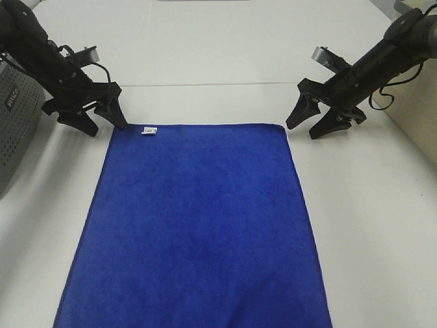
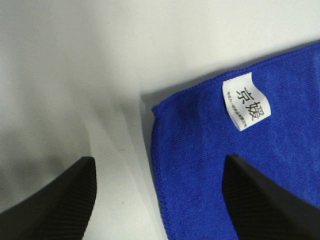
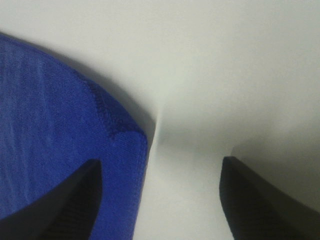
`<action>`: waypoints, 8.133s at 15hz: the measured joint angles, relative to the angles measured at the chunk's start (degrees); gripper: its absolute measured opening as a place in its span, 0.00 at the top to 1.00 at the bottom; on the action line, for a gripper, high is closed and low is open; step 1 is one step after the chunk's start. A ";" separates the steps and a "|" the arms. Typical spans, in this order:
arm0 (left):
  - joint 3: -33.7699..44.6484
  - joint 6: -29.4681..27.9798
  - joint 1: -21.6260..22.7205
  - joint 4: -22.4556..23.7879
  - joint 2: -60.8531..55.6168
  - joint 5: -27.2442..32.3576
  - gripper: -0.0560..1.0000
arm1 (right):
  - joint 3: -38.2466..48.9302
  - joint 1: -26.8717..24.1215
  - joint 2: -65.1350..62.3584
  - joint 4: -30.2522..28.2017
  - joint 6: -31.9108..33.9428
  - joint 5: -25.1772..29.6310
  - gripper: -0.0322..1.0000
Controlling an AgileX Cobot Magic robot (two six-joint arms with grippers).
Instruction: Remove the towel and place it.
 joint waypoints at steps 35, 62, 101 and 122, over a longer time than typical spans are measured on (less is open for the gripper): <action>-2.52 0.00 -7.96 3.67 2.81 -12.20 0.93 | -6.65 13.81 1.15 -20.23 3.32 -16.73 0.95; -7.22 5.16 -8.02 5.84 7.62 -45.09 0.93 | -10.94 13.98 6.07 -17.19 -3.38 -46.81 0.95; -7.56 5.33 -8.02 10.03 5.67 -44.98 0.15 | -10.94 13.12 2.06 -18.51 -3.38 -40.74 0.28; -3.32 -12.61 6.76 24.87 -28.99 6.70 0.15 | -8.71 3.84 -36.10 -33.23 26.30 7.62 0.28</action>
